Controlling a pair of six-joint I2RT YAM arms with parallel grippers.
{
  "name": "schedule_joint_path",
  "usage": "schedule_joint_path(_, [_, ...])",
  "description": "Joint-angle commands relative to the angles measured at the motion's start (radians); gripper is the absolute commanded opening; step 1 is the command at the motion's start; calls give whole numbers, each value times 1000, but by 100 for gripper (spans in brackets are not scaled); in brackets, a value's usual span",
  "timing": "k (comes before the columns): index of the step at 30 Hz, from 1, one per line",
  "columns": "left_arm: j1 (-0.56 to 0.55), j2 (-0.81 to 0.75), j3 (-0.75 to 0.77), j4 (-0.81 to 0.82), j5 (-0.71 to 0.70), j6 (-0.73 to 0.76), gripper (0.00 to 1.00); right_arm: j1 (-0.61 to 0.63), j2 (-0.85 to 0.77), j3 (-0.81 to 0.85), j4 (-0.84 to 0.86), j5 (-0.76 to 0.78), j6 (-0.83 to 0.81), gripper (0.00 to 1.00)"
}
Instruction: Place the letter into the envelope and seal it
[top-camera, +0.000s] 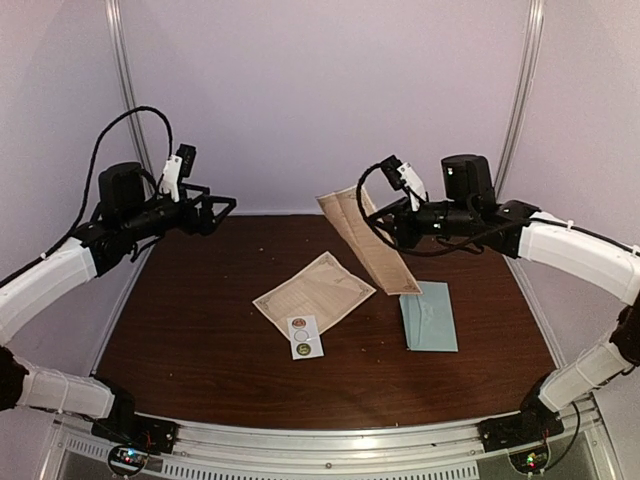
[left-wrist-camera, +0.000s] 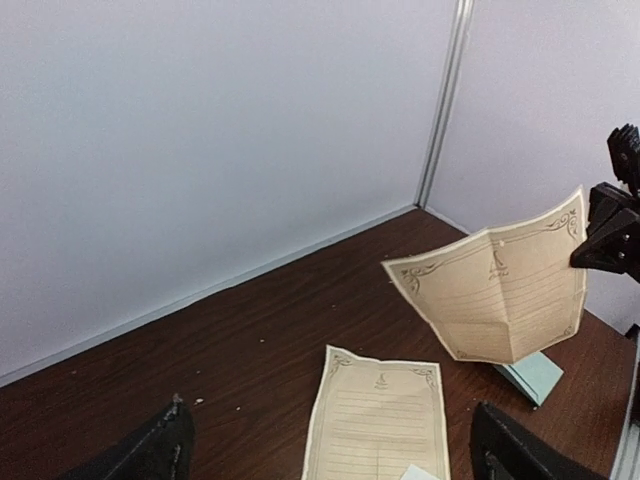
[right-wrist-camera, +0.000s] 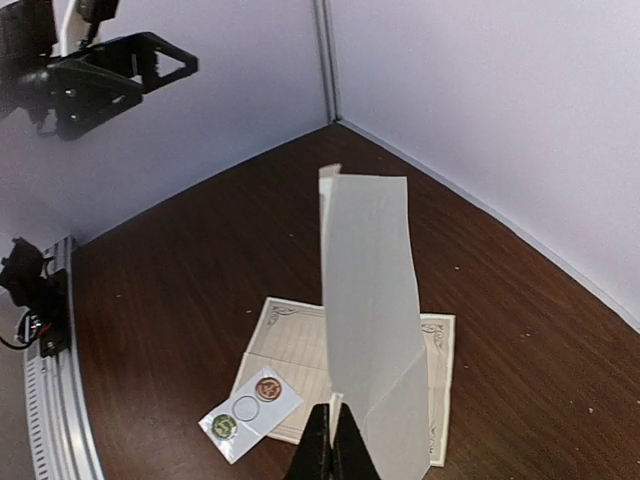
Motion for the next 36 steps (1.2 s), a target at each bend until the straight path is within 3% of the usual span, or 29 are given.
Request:
schedule_joint_path(1, [-82,53,110,61,149,72,98,12,-46,35,-55,-336,33,0])
schedule_joint_path(5, [-94,80,105,125,219,53,97,22,-69,67,-81,-450,32,0])
schedule_joint_path(13, [-107,77,-45,344,458,-71,98,24,-177,-26,215,-528,224,0])
schedule_joint_path(19, [-161,113,-80,447,478,-141,98,36,-173,-44,372,-556,298,0])
schedule_joint_path(30, [-232,195,-51,481,516,-186,98,66,-154,-25,414,-572,299,0])
schedule_joint_path(32, [-235,200,-48,484,538,-191,93,67,-156,-29,410,-546,296,0])
schedule_joint_path(36, [-235,200,-47,509,564,-216,63,65,-163,-36,376,-468,267,0])
